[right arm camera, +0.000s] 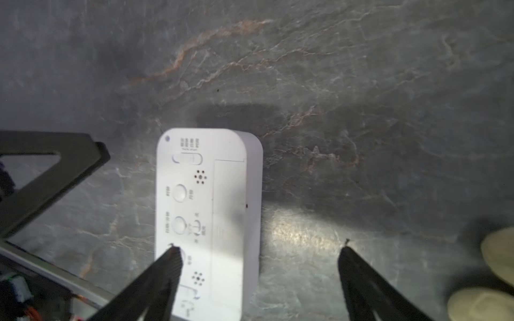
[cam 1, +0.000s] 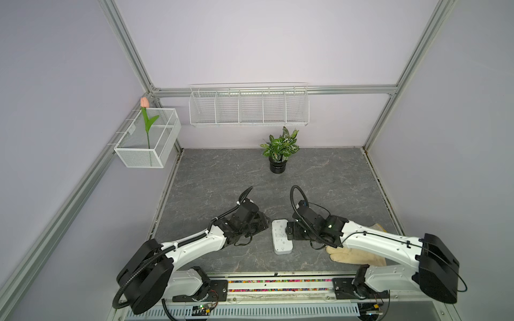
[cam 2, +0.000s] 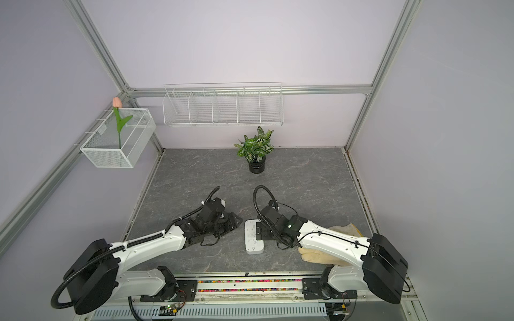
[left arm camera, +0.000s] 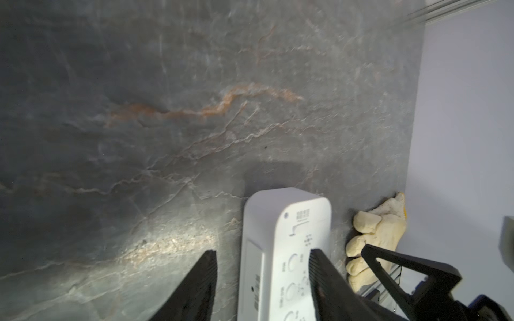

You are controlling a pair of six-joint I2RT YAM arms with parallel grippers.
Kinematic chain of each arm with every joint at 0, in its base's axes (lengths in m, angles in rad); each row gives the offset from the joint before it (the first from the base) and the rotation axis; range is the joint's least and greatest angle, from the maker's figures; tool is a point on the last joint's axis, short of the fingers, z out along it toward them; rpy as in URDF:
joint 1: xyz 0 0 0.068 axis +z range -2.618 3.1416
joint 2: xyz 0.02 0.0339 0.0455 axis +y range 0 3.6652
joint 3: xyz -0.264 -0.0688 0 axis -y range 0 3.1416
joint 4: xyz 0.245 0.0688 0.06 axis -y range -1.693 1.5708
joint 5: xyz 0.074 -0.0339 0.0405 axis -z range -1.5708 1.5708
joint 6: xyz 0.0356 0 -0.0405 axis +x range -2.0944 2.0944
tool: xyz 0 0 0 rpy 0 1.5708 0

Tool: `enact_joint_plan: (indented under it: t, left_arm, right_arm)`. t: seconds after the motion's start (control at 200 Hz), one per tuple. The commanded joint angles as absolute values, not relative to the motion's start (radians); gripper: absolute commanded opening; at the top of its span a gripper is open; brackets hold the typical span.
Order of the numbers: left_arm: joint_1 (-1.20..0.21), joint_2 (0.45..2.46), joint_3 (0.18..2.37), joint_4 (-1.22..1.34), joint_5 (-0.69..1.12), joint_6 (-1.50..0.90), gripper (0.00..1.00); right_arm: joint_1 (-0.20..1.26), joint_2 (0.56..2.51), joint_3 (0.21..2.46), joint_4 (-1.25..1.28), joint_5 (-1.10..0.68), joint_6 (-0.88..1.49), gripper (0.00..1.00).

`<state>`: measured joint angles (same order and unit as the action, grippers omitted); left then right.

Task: Insert the battery into the alarm
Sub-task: Install the cover on the alarm, then adjust the alarm at the center of the board.

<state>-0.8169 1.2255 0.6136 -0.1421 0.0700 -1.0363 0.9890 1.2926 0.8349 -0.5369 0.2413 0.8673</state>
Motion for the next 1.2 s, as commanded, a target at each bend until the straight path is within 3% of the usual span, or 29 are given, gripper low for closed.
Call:
enact_joint_plan:
  t: [0.0, 0.405, 1.195]
  left_arm:
    - [-0.791, 1.131, 0.61, -0.255, -0.017, -1.007, 0.57]
    - [-0.756, 0.651, 0.405, -0.378, -0.199, -1.121, 0.65]
    - [-0.756, 0.709, 0.364, -0.316, -0.155, -1.147, 0.64]
  right_arm:
    - [1.052, 1.307, 0.945, -0.761, 0.353, 0.91, 0.89]
    - [1.221, 1.564, 1.101, -0.814, 0.391, 0.983, 0.89]
    - [1.227, 1.662, 1.063, -0.708, 0.305, 1.053, 0.89]
